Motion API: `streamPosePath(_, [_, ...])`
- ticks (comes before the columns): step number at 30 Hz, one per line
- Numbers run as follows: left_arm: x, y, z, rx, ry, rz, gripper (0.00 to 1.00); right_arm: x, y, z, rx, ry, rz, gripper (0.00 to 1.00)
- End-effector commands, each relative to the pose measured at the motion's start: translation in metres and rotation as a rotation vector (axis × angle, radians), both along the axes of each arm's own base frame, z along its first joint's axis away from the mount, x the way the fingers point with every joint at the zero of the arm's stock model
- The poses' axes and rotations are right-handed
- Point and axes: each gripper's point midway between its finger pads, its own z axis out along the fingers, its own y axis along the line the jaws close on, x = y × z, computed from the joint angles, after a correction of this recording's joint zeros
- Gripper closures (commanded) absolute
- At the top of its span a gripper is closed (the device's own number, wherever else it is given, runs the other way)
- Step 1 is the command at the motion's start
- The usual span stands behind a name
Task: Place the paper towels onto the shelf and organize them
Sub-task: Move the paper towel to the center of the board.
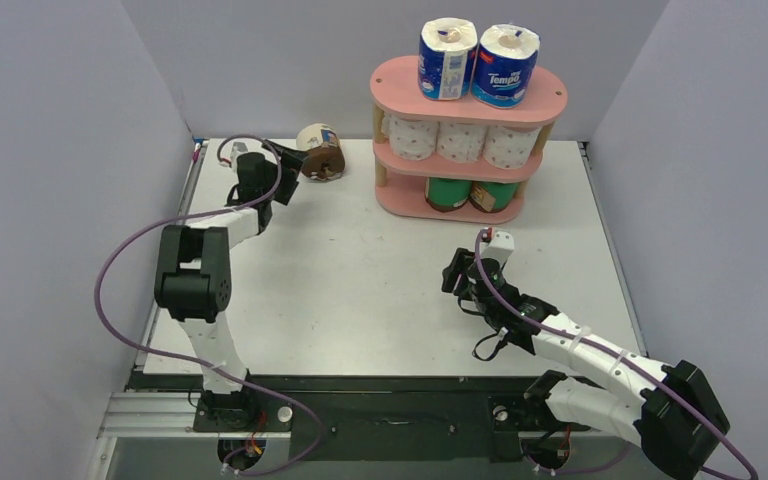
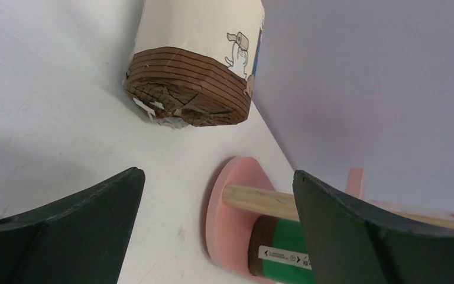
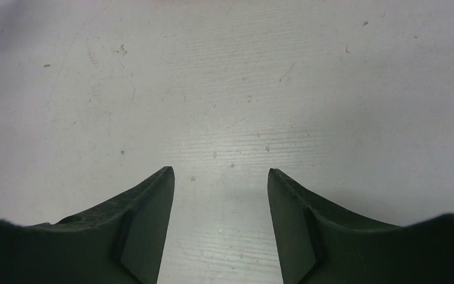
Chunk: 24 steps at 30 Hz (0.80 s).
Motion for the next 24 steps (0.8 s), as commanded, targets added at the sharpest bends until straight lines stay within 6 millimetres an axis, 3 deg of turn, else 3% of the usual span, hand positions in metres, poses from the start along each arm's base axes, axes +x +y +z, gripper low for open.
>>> streamPosePath(1, [0.038,-0.015,0.023,-0.210,-0.188,0.022,0.03,0.002,0.001,0.014,0.008,-0.049,0.010,0.45])
streamPosePath(3, [0.054,-0.026,0.020,-0.270,-0.230,0.044,0.03,0.003,-0.004,0.021,0.000,-0.065,-0.003,0.45])
streamPosePath(8, [0.066,-0.045,0.014,-0.295,-0.260,0.064,0.03,0.003,-0.011,0.030,-0.008,-0.094,-0.023,0.45])
streamPosePath(24, [0.084,-0.044,-0.012,-0.373,-0.293,0.190,0.03,-0.001,-0.021,0.021,-0.046,-0.073,-0.038,0.45])
